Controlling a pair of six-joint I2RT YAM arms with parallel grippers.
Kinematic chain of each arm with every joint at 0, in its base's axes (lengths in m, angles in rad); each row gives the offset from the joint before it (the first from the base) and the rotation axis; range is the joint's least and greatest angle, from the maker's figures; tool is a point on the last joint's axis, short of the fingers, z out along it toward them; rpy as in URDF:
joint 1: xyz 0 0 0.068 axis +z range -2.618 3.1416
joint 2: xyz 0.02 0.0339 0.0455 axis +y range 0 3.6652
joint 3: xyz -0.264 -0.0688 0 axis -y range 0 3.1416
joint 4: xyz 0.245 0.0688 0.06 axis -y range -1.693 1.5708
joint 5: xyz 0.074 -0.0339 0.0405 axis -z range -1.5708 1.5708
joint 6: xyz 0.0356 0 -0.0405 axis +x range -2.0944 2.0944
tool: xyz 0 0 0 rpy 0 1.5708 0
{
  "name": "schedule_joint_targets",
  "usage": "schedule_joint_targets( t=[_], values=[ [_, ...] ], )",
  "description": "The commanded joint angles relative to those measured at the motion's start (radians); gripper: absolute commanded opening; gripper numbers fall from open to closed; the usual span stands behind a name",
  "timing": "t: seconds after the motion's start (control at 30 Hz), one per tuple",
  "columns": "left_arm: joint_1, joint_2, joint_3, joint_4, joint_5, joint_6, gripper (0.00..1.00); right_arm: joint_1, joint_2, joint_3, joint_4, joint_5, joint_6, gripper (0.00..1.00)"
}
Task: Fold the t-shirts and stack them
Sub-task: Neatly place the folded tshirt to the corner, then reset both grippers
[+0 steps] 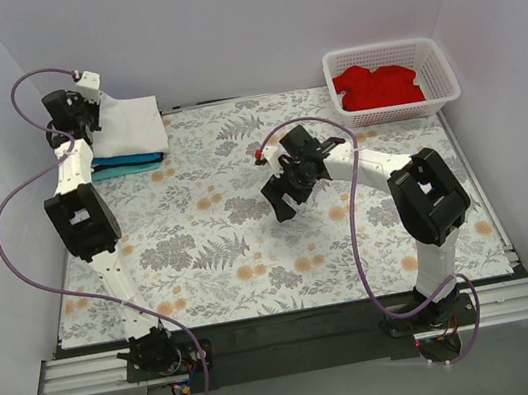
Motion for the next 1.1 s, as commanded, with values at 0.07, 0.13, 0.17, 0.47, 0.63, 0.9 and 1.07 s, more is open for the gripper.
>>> schedule_joint_targets(
  t=[0.07,0.13,0.17,0.47,0.63,0.9,1.07],
  values=[
    [0.028,0.008,0.019,0.112,0.064,0.067,0.00,0.005,0.026,0.040,-0.006,0.001,0.004,0.98],
    [0.033,0.000,-0.007,0.145,0.072,0.082,0.00,0.005,0.032,0.043,-0.010,-0.004,0.004,0.98],
    [0.036,-0.003,-0.027,0.190,0.089,0.085,0.00,0.007,0.032,0.044,-0.010,-0.005,0.003,0.99],
    [0.047,0.051,0.004,0.236,0.096,0.128,0.00,0.008,0.037,0.037,-0.011,-0.010,0.004,0.98],
    [0.048,0.054,-0.018,0.294,0.043,0.144,0.35,0.008,0.034,0.043,-0.013,-0.016,0.006,0.98],
    [0.051,0.011,0.127,0.161,-0.043,-0.067,0.75,0.007,-0.035,0.040,-0.013,-0.010,0.016,0.98],
    [0.024,-0.159,0.096,-0.058,-0.052,-0.217,0.78,-0.027,-0.110,0.031,-0.013,0.016,0.004,0.98]
  ],
)
